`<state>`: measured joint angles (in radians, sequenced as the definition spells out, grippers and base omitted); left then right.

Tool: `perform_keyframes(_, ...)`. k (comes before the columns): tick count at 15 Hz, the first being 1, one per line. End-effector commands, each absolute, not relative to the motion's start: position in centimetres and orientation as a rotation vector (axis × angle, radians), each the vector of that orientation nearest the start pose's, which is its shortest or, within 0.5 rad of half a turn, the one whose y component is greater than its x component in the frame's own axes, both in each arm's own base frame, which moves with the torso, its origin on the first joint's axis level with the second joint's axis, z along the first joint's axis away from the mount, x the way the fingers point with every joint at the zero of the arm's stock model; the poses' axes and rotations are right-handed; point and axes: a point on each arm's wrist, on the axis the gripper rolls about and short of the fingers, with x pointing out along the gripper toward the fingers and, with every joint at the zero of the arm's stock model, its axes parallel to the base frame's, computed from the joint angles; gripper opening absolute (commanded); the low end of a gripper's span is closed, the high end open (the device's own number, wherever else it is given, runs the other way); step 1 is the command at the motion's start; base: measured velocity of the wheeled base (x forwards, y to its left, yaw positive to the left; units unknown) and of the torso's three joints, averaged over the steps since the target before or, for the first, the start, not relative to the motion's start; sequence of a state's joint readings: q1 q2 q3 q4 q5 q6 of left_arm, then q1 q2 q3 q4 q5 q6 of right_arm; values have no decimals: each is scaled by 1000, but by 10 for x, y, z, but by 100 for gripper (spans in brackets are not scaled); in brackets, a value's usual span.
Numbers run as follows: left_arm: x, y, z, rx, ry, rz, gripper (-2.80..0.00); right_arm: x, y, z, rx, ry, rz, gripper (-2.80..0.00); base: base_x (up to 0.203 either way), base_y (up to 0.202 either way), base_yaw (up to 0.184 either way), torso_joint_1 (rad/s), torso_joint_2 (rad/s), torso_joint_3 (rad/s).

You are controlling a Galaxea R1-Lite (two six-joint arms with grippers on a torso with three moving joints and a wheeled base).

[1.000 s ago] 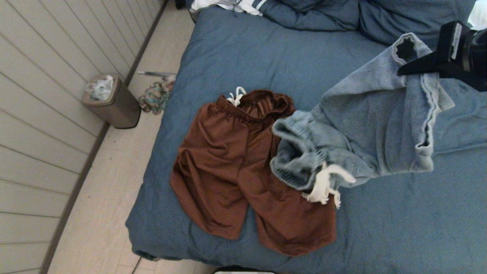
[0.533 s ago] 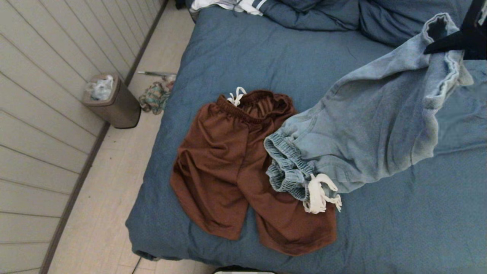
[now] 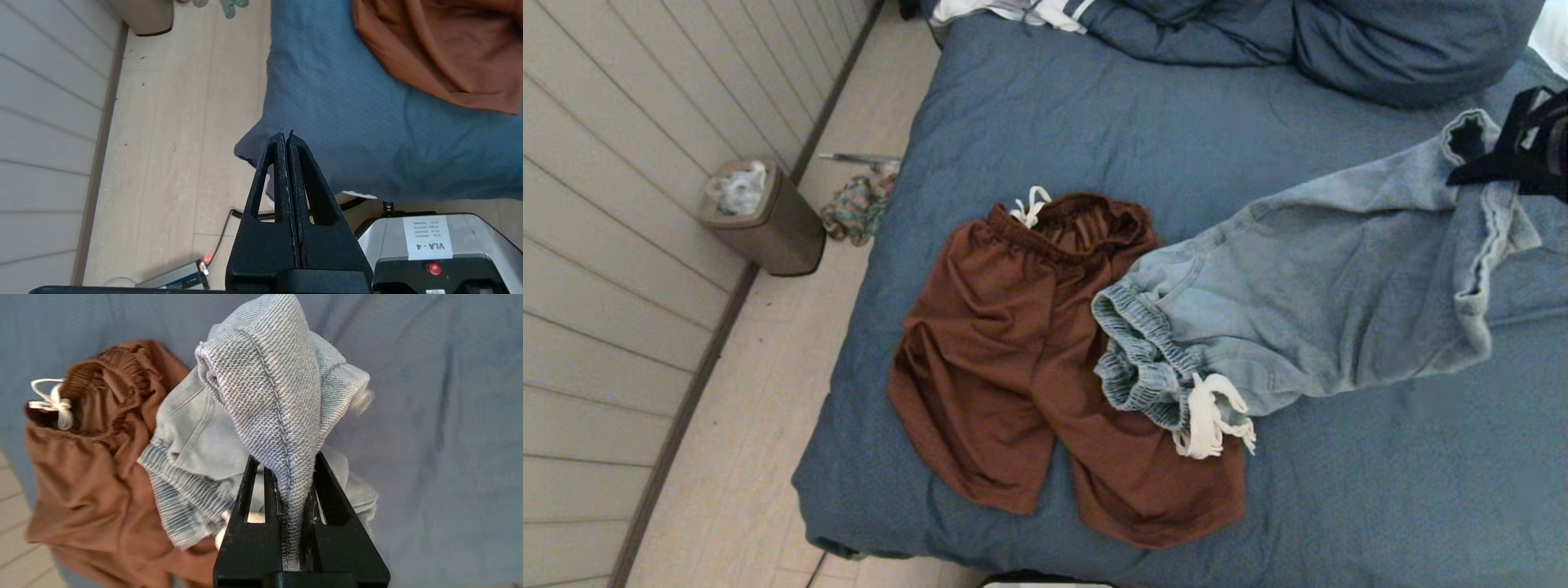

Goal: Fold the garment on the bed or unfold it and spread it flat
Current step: Unford the blue shorts

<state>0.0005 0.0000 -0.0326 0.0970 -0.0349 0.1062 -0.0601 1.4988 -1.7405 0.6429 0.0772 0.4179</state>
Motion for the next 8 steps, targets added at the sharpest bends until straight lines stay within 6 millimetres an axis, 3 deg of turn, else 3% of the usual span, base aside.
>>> perform_keyframes(1, -25, -1, 74, 105, 64, -39, -280, 223, -21, 366, 432, 370, -67, 0, 0, 0, 0, 0, 0, 0)
perform_keyframes(8, -26, -1, 74, 105, 62, -39, -280, 224, -29, 362, 364, 375, -79, 0, 0, 0, 0, 0, 0, 0)
